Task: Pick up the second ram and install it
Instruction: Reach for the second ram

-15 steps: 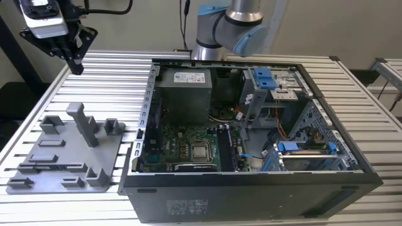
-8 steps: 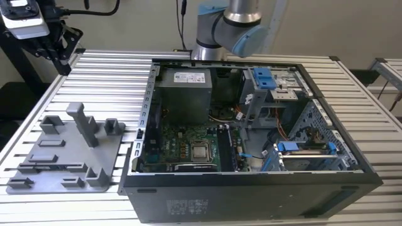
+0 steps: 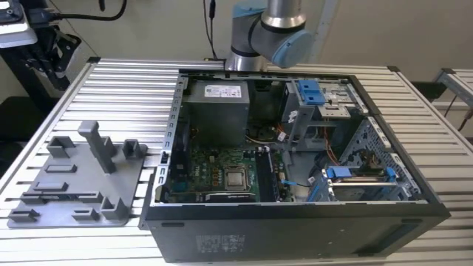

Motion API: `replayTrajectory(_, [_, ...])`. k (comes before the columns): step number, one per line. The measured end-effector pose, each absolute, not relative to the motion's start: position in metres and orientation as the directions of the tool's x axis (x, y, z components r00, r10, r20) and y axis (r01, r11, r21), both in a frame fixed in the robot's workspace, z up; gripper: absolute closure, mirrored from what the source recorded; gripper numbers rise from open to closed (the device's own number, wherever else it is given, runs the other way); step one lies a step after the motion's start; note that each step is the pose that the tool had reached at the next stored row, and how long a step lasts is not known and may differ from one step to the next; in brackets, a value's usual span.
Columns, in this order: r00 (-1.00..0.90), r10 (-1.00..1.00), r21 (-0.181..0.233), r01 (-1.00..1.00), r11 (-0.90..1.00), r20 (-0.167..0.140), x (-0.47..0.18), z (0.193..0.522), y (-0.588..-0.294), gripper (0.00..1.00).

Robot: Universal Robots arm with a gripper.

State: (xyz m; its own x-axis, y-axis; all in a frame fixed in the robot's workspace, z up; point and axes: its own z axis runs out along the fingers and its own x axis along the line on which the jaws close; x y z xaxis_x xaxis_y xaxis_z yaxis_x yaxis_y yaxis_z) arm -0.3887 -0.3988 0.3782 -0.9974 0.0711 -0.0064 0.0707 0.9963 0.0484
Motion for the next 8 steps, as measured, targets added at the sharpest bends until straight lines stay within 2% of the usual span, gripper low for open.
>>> replayTrajectory(8, [-0.997,0.071,0.048,0.071,0.996,-0.006,-0.409,0.374,-0.399,0.89])
